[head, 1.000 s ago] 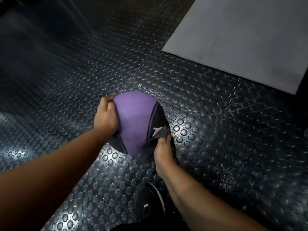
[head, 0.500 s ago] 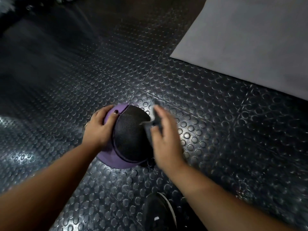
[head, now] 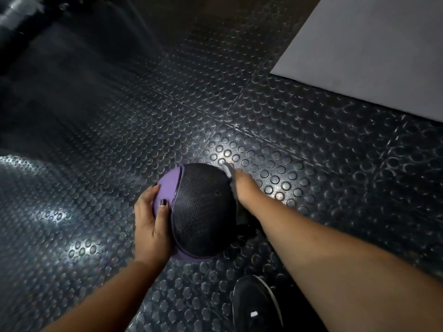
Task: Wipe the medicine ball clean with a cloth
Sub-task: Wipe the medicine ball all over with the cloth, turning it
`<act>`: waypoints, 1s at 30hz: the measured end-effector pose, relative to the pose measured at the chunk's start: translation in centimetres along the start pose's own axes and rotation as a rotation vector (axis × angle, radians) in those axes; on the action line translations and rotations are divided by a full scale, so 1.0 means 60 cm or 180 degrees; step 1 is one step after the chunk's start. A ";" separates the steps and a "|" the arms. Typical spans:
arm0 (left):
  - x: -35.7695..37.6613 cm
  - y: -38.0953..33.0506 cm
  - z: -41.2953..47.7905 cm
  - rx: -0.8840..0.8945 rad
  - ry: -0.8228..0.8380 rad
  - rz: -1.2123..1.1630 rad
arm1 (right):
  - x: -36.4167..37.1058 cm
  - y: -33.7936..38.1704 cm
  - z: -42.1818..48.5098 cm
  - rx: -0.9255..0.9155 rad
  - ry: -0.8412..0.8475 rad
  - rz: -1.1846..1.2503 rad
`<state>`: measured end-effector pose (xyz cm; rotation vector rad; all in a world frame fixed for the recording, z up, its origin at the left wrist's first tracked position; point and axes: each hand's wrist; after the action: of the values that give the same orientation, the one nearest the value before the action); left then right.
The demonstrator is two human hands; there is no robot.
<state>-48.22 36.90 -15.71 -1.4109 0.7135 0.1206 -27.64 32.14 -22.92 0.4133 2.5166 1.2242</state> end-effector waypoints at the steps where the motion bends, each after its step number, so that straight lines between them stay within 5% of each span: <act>1: -0.002 0.002 -0.001 -0.0003 -0.0002 -0.0032 | 0.010 -0.029 -0.006 0.0182 -0.0123 0.0343; 6: -0.004 0.009 0.001 0.0016 0.0005 -0.0038 | 0.077 -0.085 -0.126 -0.0387 -0.0951 0.0871; 11: 0.012 -0.008 -0.007 0.0033 0.0045 0.0097 | 0.092 -0.021 -0.218 -0.1849 -0.1350 -0.0785; 16: 0.019 -0.009 -0.004 0.0075 0.0049 0.0392 | 0.051 0.013 -0.159 -0.2443 -0.1181 -0.1777; 26: 0.050 -0.056 0.031 0.0384 0.0646 0.0833 | -0.050 0.131 0.027 -0.0818 -0.0151 -0.2001; 30: 0.080 -0.073 0.035 0.0487 0.0795 0.0932 | -0.049 0.086 -0.049 -0.1834 -0.0986 -0.2507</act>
<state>-41.51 36.45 -14.46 -1.1800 1.1125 0.1165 -25.53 32.02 -16.65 -0.4539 1.6676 1.3127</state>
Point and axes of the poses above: each hand's wrist, its own z-axis towards the middle knuckle, its own x-axis out of the palm, y = z × x, and after that the axes turned 11 degrees about -z, right-handed
